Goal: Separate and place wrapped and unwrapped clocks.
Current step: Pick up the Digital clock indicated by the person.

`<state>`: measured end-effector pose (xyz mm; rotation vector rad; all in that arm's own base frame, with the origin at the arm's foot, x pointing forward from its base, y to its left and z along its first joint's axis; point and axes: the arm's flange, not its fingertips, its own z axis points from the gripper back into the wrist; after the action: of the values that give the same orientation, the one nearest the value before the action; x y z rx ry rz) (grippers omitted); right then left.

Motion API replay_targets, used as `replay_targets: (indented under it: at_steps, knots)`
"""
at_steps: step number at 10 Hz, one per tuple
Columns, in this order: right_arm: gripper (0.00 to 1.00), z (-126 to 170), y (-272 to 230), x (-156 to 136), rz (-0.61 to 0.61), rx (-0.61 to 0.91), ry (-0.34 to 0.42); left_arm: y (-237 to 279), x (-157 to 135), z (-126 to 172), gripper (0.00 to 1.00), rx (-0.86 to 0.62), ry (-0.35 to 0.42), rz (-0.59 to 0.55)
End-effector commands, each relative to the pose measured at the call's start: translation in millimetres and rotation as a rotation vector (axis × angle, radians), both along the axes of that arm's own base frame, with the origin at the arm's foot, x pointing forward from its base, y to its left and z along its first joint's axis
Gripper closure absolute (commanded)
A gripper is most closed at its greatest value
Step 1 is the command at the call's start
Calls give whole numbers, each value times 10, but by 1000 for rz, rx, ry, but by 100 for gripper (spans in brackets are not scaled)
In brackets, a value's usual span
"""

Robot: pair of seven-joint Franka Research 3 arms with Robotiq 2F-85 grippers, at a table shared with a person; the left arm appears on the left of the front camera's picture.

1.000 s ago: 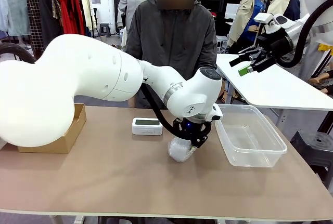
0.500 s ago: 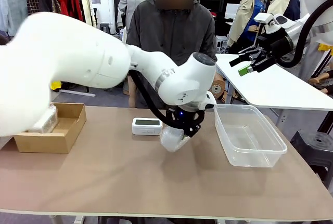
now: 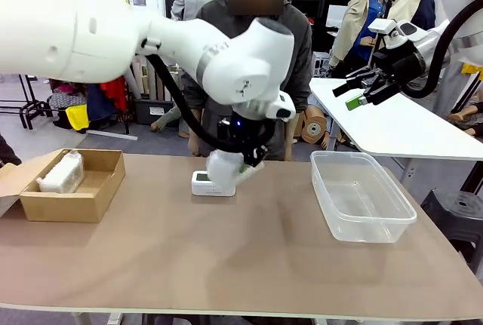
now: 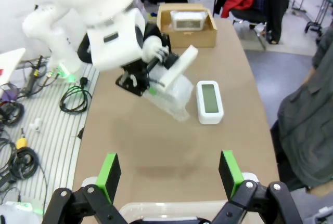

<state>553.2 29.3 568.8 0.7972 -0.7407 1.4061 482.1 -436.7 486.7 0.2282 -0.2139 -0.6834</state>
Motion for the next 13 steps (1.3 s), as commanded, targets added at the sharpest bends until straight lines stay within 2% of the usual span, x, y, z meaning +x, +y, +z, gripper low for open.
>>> replay_targets:
  at_steps: [1,4,8,10,11,13]
  knots:
    - [0,17,1,-4,1,-3,-4,63,64,238,100,-24,29,2]
    - [0,17,1,-4,1,-3,-4,144,239,867,100,-36,1,85]
    - [0,17,1,-4,1,-3,-4,240,425,1691,100,-149,-8,27]
    - [0,17,1,-4,1,-3,-4,187,461,1980,100,-147,-14,13]
    - [0,17,1,-4,1,-3,-4,162,500,2128,100,-104,-43,21]
    - [0,17,1,-4,1,-3,-4,146,501,2263,100,-99,-51,-11]
